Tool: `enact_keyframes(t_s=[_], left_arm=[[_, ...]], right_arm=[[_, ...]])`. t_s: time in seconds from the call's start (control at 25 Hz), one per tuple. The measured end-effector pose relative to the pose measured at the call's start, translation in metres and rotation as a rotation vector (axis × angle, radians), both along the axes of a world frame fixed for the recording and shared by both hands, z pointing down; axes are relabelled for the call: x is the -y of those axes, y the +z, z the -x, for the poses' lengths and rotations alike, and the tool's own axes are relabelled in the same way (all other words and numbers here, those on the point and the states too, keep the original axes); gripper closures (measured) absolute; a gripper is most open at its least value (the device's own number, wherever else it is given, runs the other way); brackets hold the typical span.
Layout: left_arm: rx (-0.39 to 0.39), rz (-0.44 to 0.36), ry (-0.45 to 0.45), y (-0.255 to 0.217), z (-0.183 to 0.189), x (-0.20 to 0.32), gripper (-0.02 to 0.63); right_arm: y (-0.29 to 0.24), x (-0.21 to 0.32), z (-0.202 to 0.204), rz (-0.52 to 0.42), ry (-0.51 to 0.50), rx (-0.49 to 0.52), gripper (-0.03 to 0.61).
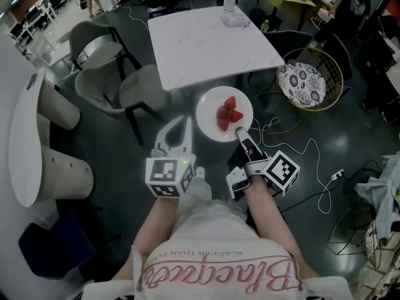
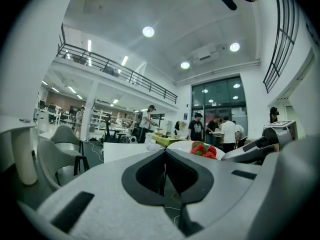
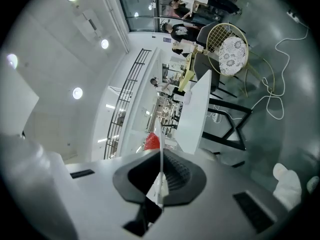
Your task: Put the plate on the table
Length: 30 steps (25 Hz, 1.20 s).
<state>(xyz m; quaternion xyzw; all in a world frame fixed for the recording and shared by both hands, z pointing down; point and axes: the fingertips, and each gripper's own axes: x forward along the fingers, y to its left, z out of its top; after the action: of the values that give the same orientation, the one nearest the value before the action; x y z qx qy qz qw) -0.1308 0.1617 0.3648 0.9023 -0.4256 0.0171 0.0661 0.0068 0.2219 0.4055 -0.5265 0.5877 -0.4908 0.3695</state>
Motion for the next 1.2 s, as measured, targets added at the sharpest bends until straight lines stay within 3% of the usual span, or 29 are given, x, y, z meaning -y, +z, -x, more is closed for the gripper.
enact_keyframes(t_s=[0.24,0.68,1.2], left_arm=[[-0.017,0.021,0.017,-0.006,-0.005,0.086,0.611],[-0.017,0.036,0.056,0.005,-0.008,0.169,0.611],[-0.001,0.056,0.1,0.018,-0.025,0.226,0.611]], right_arm=[[-0.008,0.083,-0.008,0.029,0.022,-0.027,0.568],[0.001,0.163,-0.008,0.047,0.05,-0.034,0.568],[0.011,0.215,-0.028,0.065,0.069,-0.018,0.568]])
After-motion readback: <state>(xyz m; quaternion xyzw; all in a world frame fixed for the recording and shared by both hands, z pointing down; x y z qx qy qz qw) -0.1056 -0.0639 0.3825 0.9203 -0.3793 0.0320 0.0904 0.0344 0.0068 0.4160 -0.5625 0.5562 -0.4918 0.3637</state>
